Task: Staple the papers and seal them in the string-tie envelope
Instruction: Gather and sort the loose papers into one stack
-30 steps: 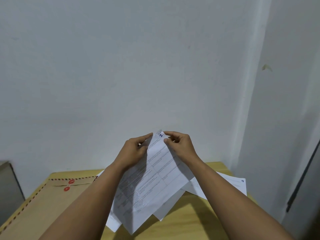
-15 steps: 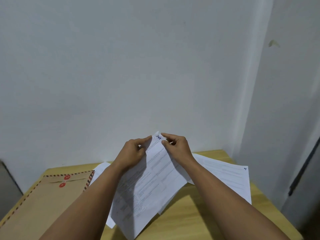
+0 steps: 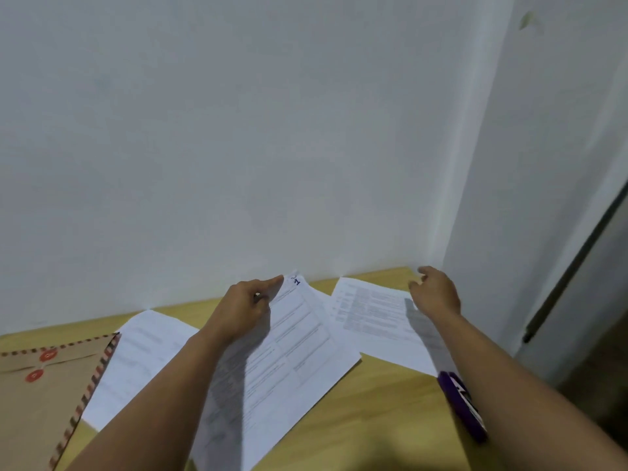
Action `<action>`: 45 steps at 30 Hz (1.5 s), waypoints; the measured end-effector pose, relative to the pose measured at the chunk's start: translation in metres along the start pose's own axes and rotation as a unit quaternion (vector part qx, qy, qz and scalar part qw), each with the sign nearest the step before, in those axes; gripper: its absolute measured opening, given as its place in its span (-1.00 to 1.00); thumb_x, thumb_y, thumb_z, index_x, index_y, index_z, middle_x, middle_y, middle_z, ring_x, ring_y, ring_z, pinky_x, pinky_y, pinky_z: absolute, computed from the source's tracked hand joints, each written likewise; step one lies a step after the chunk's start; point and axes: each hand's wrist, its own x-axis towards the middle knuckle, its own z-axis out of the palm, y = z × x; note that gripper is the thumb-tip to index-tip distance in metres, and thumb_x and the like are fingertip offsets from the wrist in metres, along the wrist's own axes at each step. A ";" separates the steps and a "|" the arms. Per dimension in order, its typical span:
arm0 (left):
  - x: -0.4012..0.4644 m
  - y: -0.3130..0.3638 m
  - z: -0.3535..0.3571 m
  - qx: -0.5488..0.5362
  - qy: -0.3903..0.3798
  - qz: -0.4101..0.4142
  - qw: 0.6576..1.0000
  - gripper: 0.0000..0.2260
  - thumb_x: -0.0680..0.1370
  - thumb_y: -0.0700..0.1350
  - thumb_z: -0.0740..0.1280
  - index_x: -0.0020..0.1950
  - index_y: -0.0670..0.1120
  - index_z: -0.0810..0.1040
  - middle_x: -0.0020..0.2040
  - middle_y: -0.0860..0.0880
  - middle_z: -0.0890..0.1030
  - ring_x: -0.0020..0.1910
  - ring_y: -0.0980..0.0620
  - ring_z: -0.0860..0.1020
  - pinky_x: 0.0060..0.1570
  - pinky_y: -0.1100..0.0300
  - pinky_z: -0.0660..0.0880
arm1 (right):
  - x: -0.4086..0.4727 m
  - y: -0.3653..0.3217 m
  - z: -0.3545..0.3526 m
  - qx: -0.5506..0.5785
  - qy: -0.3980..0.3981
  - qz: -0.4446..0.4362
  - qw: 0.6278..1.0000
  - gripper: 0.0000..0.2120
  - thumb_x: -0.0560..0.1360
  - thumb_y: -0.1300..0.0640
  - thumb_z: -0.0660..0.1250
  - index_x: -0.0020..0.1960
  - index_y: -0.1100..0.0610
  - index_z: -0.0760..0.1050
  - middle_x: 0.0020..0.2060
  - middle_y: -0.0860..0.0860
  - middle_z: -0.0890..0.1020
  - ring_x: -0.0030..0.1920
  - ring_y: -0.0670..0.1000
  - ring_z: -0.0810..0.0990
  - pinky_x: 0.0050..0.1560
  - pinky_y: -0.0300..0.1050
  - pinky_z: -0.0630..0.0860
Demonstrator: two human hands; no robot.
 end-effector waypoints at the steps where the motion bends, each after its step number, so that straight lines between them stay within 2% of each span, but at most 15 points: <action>1: 0.002 -0.001 0.005 -0.010 -0.002 -0.001 1.000 -0.51 0.57 -0.34 0.24 0.38 0.10 0.58 0.22 0.17 0.64 0.24 0.21 0.57 0.27 0.26 0.46 | 0.008 0.016 -0.006 -0.039 0.002 0.048 0.998 -0.49 0.60 0.08 0.34 0.53 0.09 0.42 0.42 0.18 0.52 0.40 0.29 0.48 0.38 0.22 0.41; 3: 0.005 -0.003 0.012 -0.021 -0.007 -0.005 1.000 -0.51 0.56 -0.34 0.24 0.35 0.11 0.60 0.20 0.20 0.65 0.22 0.26 0.57 0.26 0.27 0.47 | 0.017 0.039 -0.013 -0.078 -0.021 0.124 0.989 -0.47 0.56 0.07 0.35 0.50 0.13 0.36 0.37 0.22 0.48 0.34 0.32 0.47 0.35 0.25 0.41; 5: 0.008 -0.005 0.017 -0.018 -0.009 -0.015 1.000 -0.53 0.55 -0.34 0.24 0.31 0.10 0.63 0.17 0.26 0.65 0.17 0.32 0.57 0.16 0.40 0.45 | 0.021 0.058 -0.013 -0.066 -0.041 0.156 0.985 -0.51 0.45 0.11 0.37 0.35 0.20 0.41 0.09 0.15 0.57 0.12 0.26 0.56 0.28 0.20 0.52; 7: 0.010 -0.006 0.019 -0.023 -0.007 -0.022 0.999 -0.58 0.55 -0.34 0.24 0.25 0.04 0.67 0.13 0.27 0.66 0.13 0.33 0.57 0.06 0.47 0.43 | 0.026 0.075 -0.007 -0.050 -0.027 0.165 0.985 -0.68 0.44 0.18 0.37 0.16 0.19 0.43 -0.10 0.08 0.55 -0.04 0.19 0.57 0.22 0.18 0.58; 10: 0.011 -0.005 0.022 -0.026 -0.007 -0.019 0.999 -0.53 0.55 -0.34 0.24 0.30 0.12 0.64 0.10 0.20 0.68 0.10 0.27 0.59 0.08 0.36 0.44 | 0.020 0.078 -0.005 -0.025 0.041 0.168 0.985 -0.85 0.44 0.26 0.35 0.00 0.14 0.48 -0.08 0.12 0.64 -0.11 0.19 0.59 0.25 0.26 0.54; 12: 0.011 -0.004 0.022 -0.029 -0.006 -0.017 0.999 -0.51 0.55 -0.34 0.23 0.31 0.14 0.62 0.11 0.19 0.68 0.12 0.26 0.59 0.10 0.34 0.44 | 0.020 0.073 -0.006 0.013 0.076 0.158 0.984 -0.79 0.50 0.31 0.34 0.11 0.13 0.57 0.01 0.16 0.67 -0.05 0.22 0.59 0.28 0.22 0.46; 15: 0.010 0.000 0.021 -0.026 -0.001 -0.008 1.000 -0.52 0.56 -0.34 0.23 0.32 0.13 0.62 0.00 0.17 0.67 0.02 0.31 0.59 0.04 0.41 0.41 | 0.015 0.059 -0.014 0.061 0.116 0.096 0.987 -0.61 0.55 0.28 0.36 0.37 0.13 0.58 0.21 0.19 0.69 0.16 0.30 0.62 0.25 0.15 0.52; 18: 0.007 0.010 0.017 -0.024 0.004 0.007 1.000 -0.53 0.58 -0.36 0.23 0.36 0.06 0.59 -0.14 0.20 0.60 -0.11 0.42 0.53 -0.07 0.57 0.35 | 0.008 0.037 -0.023 0.137 0.128 0.009 0.982 -0.70 0.57 0.29 0.38 0.28 0.18 0.66 0.10 0.16 0.73 0.13 0.23 0.66 0.12 -0.02 0.53; 22: 0.000 0.031 0.003 -0.011 0.020 0.038 0.999 -0.51 0.57 -0.34 0.23 0.37 0.12 0.58 -0.01 0.09 0.68 -0.01 0.31 0.57 -0.05 0.48 0.39 | -0.009 -0.003 -0.041 0.215 0.115 -0.089 0.966 -0.69 0.60 0.30 0.40 0.32 0.15 0.66 0.09 0.04 0.70 0.08 0.01 0.62 0.17 -0.12 0.51; 26: -0.009 0.055 -0.018 -0.006 0.036 0.072 0.997 -0.51 0.57 -0.32 0.25 0.38 0.15 0.57 0.03 0.05 0.68 0.06 0.15 0.60 0.07 0.28 0.52 | -0.029 -0.050 -0.061 0.238 0.109 -0.164 0.951 -0.70 0.61 0.24 0.40 0.32 0.06 0.66 0.01 -0.02 0.67 -0.04 -0.01 0.64 0.15 -0.08 0.58; 28: -0.014 0.068 -0.032 0.002 0.049 0.090 0.995 -0.51 0.57 -0.30 0.27 0.38 0.17 0.57 0.02 0.06 0.68 0.00 0.16 0.59 0.04 0.25 0.51 | -0.041 -0.074 -0.070 0.248 0.095 -0.198 0.943 -0.69 0.62 0.21 0.40 0.33 0.04 0.66 -0.02 -0.05 0.67 -0.11 -0.09 0.64 0.11 -0.12 0.59; 30: -0.021 0.082 -0.046 0.007 0.064 0.107 0.992 -0.52 0.58 -0.30 0.28 0.38 0.18 0.56 -0.03 0.07 0.66 -0.12 0.21 0.54 -0.07 0.31 0.45 | -0.054 -0.099 -0.076 0.261 0.074 -0.230 0.935 -0.69 0.62 0.19 0.41 0.35 0.03 0.65 -0.03 -0.10 0.67 -0.10 -0.16 0.63 0.03 -0.27 0.53; 33: -0.032 0.100 -0.067 0.011 0.079 0.130 0.988 -0.56 0.59 -0.27 0.31 0.38 0.16 0.57 -0.09 0.07 0.64 -0.22 0.25 0.49 -0.15 0.39 0.37 | -0.076 -0.135 -0.081 0.275 0.038 -0.278 0.920 -0.70 0.62 0.17 0.42 0.33 0.02 0.66 -0.03 -0.14 0.68 -0.09 -0.15 0.65 0.00 -0.35 0.51; 42: -0.059 0.122 -0.112 -0.012 0.137 0.157 0.978 -0.55 0.58 -0.28 0.31 0.36 0.15 0.60 -0.15 0.12 0.61 -0.24 0.14 0.46 -0.17 0.32 0.39 | -0.134 -0.210 -0.064 0.336 -0.115 -0.334 0.873 -0.73 0.57 0.27 0.49 0.23 0.06 0.72 -0.19 -0.05 0.67 -0.17 -0.10 0.61 -0.03 -0.24 0.56; 45: -0.067 0.122 -0.123 -0.001 0.159 0.153 0.975 -0.52 0.56 -0.30 0.30 0.37 0.15 0.59 -0.19 0.18 0.58 -0.24 0.14 0.47 -0.17 0.33 0.40 | -0.152 -0.221 -0.058 0.355 -0.183 -0.324 0.858 -0.77 0.58 0.23 0.48 0.20 0.04 0.74 -0.07 0.07 0.77 -0.06 -0.03 0.70 0.09 -0.09 0.62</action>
